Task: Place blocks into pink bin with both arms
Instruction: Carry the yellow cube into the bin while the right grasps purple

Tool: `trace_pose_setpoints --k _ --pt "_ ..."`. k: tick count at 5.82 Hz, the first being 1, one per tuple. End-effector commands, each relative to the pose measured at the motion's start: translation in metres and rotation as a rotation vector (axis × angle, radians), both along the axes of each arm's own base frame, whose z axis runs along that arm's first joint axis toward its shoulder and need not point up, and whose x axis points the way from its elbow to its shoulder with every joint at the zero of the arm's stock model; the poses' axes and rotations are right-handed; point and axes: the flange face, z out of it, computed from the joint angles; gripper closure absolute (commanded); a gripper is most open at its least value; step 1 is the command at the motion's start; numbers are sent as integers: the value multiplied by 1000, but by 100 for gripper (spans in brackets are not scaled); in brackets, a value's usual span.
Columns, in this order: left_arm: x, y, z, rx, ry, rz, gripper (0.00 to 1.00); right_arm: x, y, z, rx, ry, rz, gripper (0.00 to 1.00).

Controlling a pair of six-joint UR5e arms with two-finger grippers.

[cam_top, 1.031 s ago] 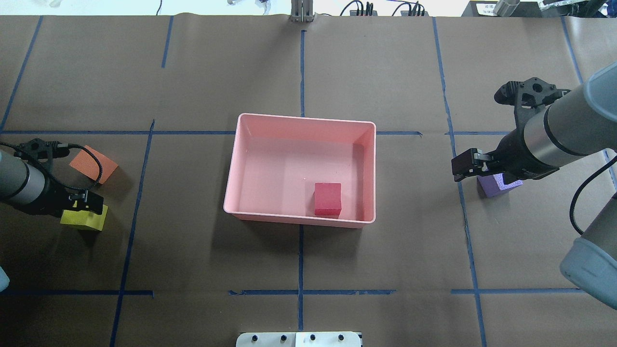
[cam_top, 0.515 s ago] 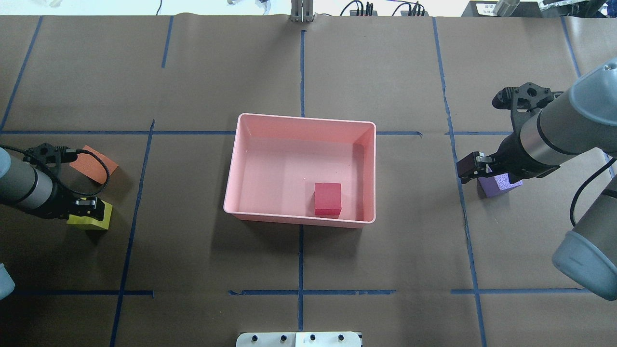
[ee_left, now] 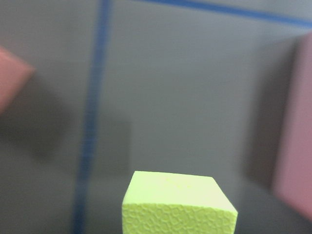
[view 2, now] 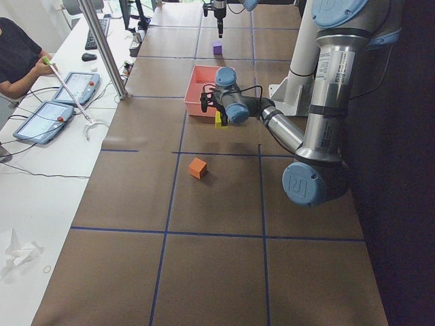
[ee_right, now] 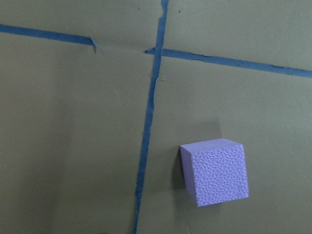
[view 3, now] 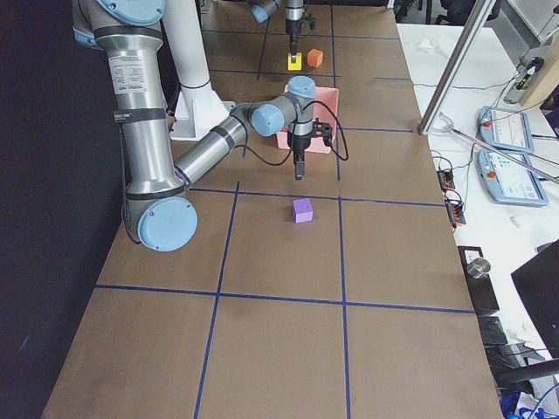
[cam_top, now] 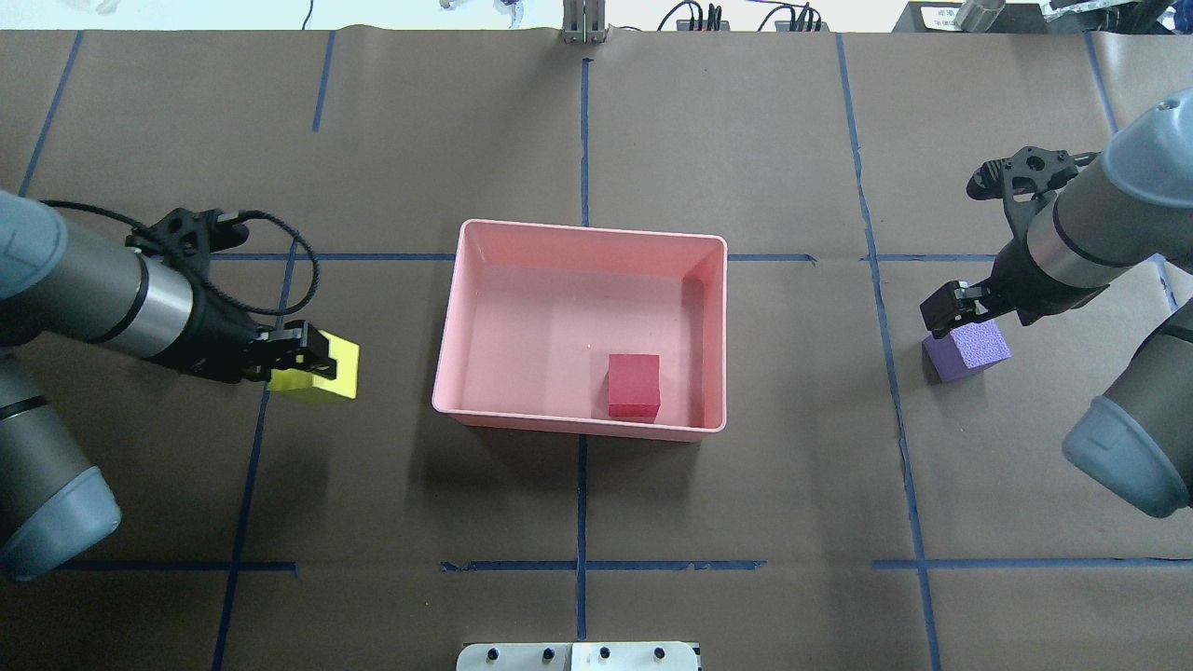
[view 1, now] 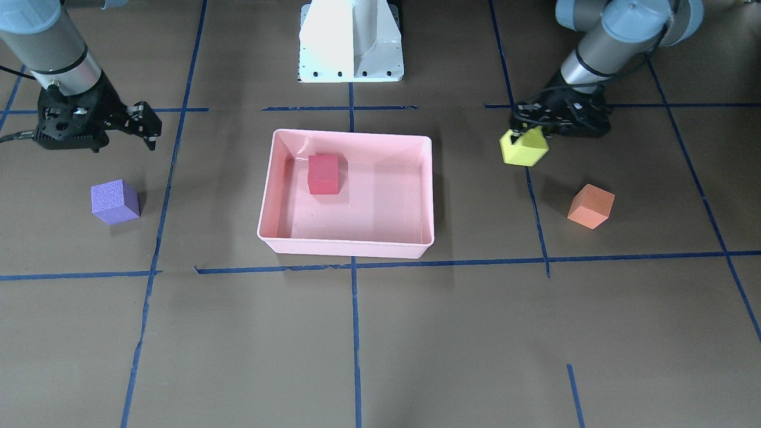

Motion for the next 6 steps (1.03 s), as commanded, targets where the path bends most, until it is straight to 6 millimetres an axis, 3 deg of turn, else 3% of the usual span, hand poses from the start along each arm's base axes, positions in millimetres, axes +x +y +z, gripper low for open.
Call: trace_pose_setpoints --k 1,2,3,5,6 --pt "44 -4 -106 -51 25 8 96 13 -26 34 22 30 -43 0" --pt "92 -4 -128 -12 -32 -33 96 6 -43 60 26 -29 -43 0" --pt "132 0 -124 7 -75 -40 96 2 -49 67 9 -66 -46 0" --pt "180 -9 -117 0 -135 -40 94 -10 -61 82 -22 -55 -53 0" --pt "207 7 -104 25 -177 -46 94 -15 -62 92 -32 -42 -62 0"
